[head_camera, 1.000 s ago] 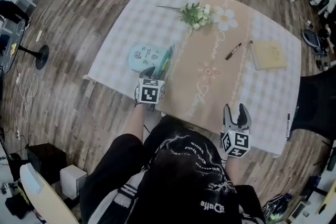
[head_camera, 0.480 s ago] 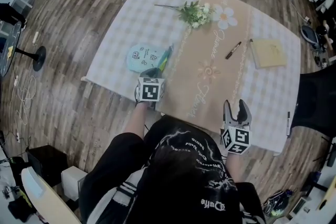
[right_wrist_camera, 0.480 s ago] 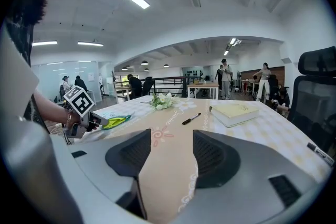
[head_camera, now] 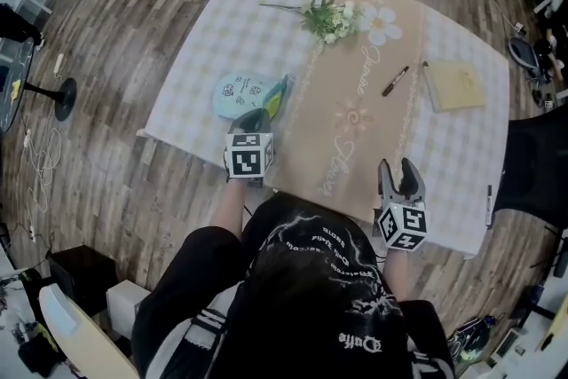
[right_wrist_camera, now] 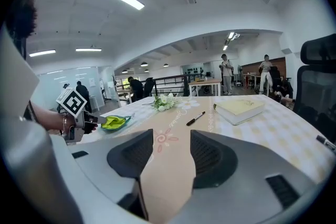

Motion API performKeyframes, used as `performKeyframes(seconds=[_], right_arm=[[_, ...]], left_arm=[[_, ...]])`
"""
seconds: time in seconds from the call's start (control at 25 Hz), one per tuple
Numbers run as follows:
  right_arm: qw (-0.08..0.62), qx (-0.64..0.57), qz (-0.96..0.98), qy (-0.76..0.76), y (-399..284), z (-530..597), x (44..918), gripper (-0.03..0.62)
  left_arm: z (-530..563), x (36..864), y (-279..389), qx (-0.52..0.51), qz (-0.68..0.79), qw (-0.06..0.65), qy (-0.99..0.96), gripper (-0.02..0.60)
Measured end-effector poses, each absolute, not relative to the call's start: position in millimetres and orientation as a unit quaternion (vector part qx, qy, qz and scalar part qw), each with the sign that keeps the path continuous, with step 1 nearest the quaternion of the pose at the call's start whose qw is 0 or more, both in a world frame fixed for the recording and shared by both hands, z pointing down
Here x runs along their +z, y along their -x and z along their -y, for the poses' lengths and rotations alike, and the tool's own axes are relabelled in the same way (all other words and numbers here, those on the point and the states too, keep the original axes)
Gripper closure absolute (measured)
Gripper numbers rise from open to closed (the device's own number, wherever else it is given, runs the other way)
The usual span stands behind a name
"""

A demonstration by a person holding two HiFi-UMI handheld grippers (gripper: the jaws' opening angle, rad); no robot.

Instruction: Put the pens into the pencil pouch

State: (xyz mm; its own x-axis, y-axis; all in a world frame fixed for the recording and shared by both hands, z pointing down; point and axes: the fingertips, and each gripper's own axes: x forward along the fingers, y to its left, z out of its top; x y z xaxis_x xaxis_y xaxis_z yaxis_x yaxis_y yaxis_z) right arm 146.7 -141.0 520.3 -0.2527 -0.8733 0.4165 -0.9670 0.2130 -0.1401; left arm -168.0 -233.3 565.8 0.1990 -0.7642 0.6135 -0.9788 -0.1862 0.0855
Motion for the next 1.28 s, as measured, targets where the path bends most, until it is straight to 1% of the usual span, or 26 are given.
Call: performKeyframes(seconds=[0.16,0.28,0.44,0.84,1.12,1.28], right_arm=[[0.091,0.213,0.764,-0.603,-148.1,158.4,516.9,0.378],[0.081,0.226,0.766,-0.597,-143.8,178.4,517.7,0.368],[0.093,0.225,0.757,-0.606,-144.5,212.4,515.8,0.365],[0.075,0.259,0.717,-0.643,-145.0,288.3,523.6,0.362],[0.089,0.292,0.682,-0.665,-147.9,326.3,552.2,0.368],[0.109,0.305,0.662,-0.676,-153.9,339.4,569.5,0.372]], left_arm=[[234.5,548.0,169.5,0.197,0.597,0.236,-0.741,0.549],[234.4,538.7,172.4,0.183,0.597,0.237,-0.744,0.549],[234.2,532.3,177.2,0.173,0.594,0.241,-0.748,0.549],[242.0,514.9,202.9,0.139,0.588,0.252,-0.756,0.549],[261.9,503.5,223.3,0.136,0.58,0.25,-0.763,0.549],[269.7,497.1,231.6,0.132,0.576,0.253,-0.766,0.548]])
